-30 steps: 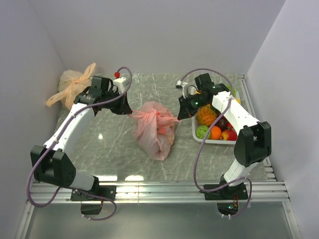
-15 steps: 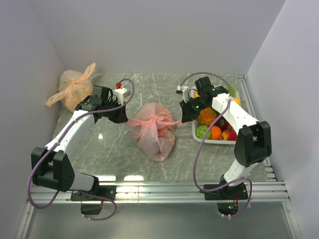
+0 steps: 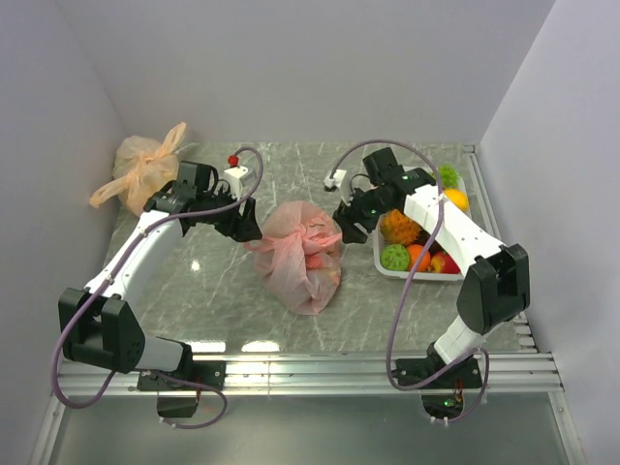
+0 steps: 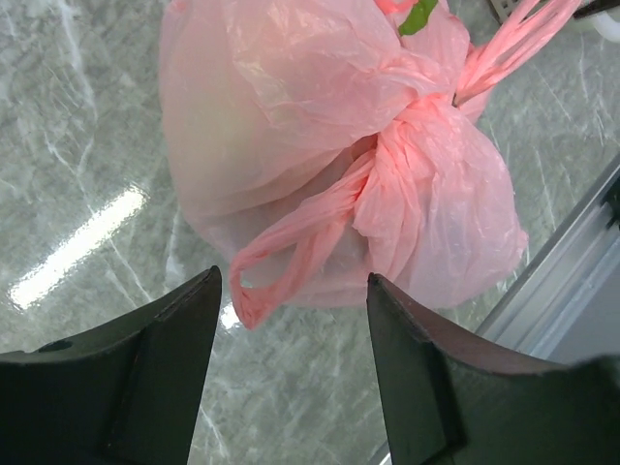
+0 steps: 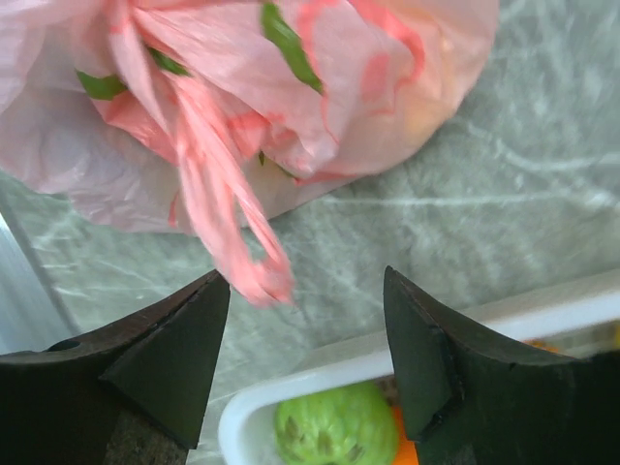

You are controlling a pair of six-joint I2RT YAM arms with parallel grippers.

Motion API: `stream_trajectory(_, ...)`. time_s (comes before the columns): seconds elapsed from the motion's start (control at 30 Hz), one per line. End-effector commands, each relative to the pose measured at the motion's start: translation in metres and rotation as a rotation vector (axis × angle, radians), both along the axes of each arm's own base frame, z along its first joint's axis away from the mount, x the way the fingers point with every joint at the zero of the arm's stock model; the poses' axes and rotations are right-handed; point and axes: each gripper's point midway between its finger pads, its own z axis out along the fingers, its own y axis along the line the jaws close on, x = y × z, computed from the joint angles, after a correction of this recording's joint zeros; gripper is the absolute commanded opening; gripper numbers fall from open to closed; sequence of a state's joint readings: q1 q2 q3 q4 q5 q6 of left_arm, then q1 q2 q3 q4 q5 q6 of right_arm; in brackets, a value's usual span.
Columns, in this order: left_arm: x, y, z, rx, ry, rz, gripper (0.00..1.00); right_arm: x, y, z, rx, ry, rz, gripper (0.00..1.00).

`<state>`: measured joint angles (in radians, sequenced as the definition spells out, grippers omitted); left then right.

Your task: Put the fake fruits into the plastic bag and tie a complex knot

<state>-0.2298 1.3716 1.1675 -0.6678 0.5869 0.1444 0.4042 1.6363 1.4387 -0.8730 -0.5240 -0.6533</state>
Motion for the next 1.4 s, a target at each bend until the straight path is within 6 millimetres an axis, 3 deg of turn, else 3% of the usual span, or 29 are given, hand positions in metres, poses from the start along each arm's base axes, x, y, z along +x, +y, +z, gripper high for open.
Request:
stream_trajectory(0.0, 0.001, -0.007, 0.021, -0.032, -0.034, -0.033, 0.67, 0.01, 0.004, 0.022, -0.031, -0.176, 0.063, 0.72)
stream_trajectory(0.07, 0.002, -0.006, 0.02, -0.025, -0.038, -0.028, 0.67, 0.004, 0.004, 0.025, -0.018, -0.107, 0.034, 0.7)
stream_trajectory(0.1, 0.002, -0.005, 0.021, -0.022, -0.043, -0.018, 0.67, 0.004, 0.009, 0.039, 0.03, -0.087, 0.026, 0.7)
stream_trajectory(0.2, 0.002, -0.004, 0.021, -0.025, -0.049, -0.012, 0.67, -0.012, 0.005, 0.056, 0.125, 0.088, -0.058, 0.71)
stream_trajectory(0.27, 0.004, -0.004, 0.021, -0.024, -0.053, 0.004, 0.67, -0.011, -0.001, 0.06, 0.146, 0.175, -0.222, 0.71)
stream_trajectory(0.43, 0.012, 0.003, 0.022, -0.007, -0.082, 0.073, 0.7, 0.0, -0.005, 0.046, 0.141, 0.379, -0.656, 0.73)
stream_trajectory(0.6, 0.014, 0.008, 0.019, 0.006, -0.076, 0.113, 0.7, -0.01, 0.008, 0.028, 0.153, 0.515, -0.661, 0.7)
stream_trajectory(0.93, 0.014, 0.009, 0.015, 0.006, -0.065, 0.137, 0.7, -0.013, 0.014, -0.009, 0.068, 0.6, -0.629, 0.42)
stream_trajectory(1.1, 0.014, 0.01, 0.014, 0.011, -0.066, 0.136, 0.7, -0.024, 0.019, -0.015, 0.047, 0.602, -0.571, 0.41)
stream_trajectory(1.23, 0.014, 0.009, 0.012, 0.008, -0.061, 0.132, 0.7, -0.017, 0.019, -0.024, 0.023, 0.572, -0.585, 0.27)
stream_trajectory(1.37, 0.011, 0.008, 0.01, 0.005, -0.049, 0.13, 0.7, -0.006, 0.016, -0.032, 0.003, 0.531, -0.622, 0.2)
